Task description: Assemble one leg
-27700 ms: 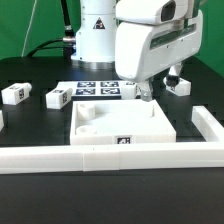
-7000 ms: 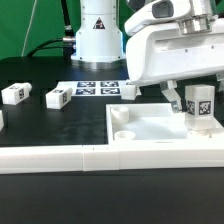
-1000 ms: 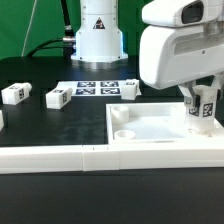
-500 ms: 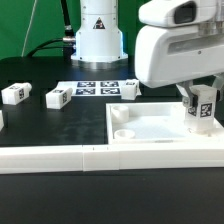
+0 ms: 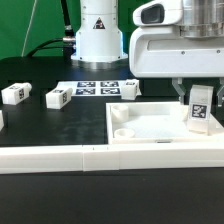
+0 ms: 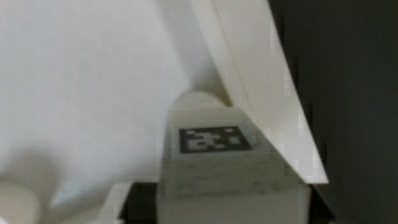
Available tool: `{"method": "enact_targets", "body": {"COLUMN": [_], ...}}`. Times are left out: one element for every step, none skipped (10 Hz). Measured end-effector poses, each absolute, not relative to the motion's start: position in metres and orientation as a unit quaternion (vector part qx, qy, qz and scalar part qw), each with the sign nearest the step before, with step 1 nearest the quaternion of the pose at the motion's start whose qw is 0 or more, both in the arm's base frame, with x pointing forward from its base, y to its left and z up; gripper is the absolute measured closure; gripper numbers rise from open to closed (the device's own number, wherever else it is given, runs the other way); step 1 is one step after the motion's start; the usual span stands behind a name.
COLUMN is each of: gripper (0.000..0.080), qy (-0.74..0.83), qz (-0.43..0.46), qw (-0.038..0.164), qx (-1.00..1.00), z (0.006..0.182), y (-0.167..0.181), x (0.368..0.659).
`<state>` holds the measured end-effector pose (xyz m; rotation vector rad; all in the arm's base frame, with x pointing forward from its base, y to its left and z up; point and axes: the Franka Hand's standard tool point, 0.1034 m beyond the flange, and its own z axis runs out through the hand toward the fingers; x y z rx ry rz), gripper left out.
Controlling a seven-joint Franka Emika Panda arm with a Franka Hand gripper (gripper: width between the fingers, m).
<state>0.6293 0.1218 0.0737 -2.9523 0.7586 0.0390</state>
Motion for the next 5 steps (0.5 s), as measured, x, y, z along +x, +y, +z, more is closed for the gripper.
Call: {"method": "enact_targets", "body": {"gripper": [0.0506,0.0506,0.0506,0.0506,0.0506], "qy": [0.294,0.317,0.375,0.411,0.393], "qz": [0.014,0.015,0.017,0.019,0.018], "qw": [0.044,0.043,0.042,0.041,0.041], "qx": [-0.955,-0.947,-0.926,-0.911,-0.919], "z": [0.0736,0.0736,0.0734,0.0734,0.0734], "y": [0.1221,0.1222,0.1224,0.1224,0.1224], "x": [0.6292,0.6292,0.6291,0.6291,0.6291]}}
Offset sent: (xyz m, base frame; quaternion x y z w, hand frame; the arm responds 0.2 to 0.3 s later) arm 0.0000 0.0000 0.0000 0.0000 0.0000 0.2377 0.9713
